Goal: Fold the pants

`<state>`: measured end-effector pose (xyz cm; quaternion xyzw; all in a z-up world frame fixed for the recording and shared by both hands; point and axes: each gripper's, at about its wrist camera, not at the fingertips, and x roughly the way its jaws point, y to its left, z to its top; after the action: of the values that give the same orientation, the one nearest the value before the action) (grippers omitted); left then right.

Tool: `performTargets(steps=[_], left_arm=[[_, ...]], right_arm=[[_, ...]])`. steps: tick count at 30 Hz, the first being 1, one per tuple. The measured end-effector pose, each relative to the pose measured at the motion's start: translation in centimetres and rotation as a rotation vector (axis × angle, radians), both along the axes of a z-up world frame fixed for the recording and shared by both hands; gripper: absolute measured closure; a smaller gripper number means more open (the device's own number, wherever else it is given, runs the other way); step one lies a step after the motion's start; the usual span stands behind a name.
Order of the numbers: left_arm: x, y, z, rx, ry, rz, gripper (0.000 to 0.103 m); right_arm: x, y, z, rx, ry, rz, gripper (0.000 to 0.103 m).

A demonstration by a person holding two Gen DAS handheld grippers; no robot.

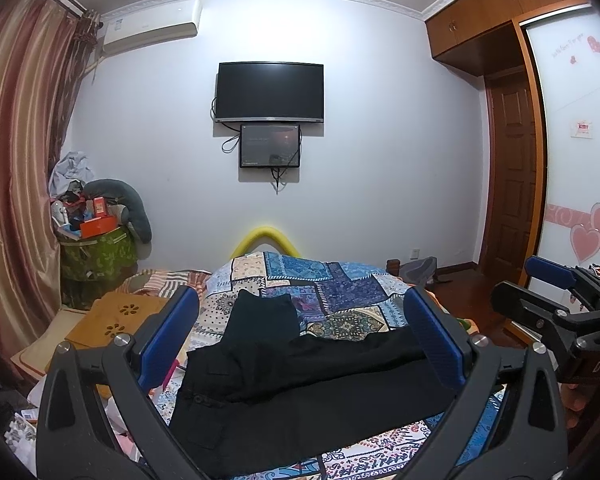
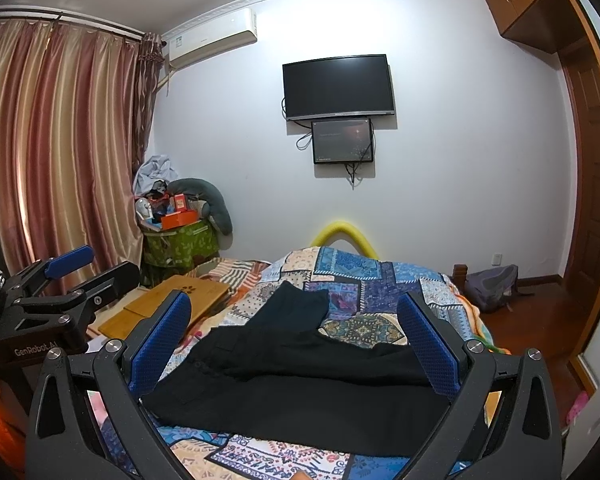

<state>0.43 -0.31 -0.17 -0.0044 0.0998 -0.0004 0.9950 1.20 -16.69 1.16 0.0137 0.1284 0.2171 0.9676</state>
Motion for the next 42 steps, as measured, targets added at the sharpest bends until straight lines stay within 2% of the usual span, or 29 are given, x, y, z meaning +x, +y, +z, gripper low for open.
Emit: performTargets(steps=[42], left_arm=[[0.8, 1.3, -0.2, -0.007, 0.018, -0.009, 0.0]], right_arm=[[1.0, -0.3, -0.4, -0.004, 0.03, -0.019, 0.001]])
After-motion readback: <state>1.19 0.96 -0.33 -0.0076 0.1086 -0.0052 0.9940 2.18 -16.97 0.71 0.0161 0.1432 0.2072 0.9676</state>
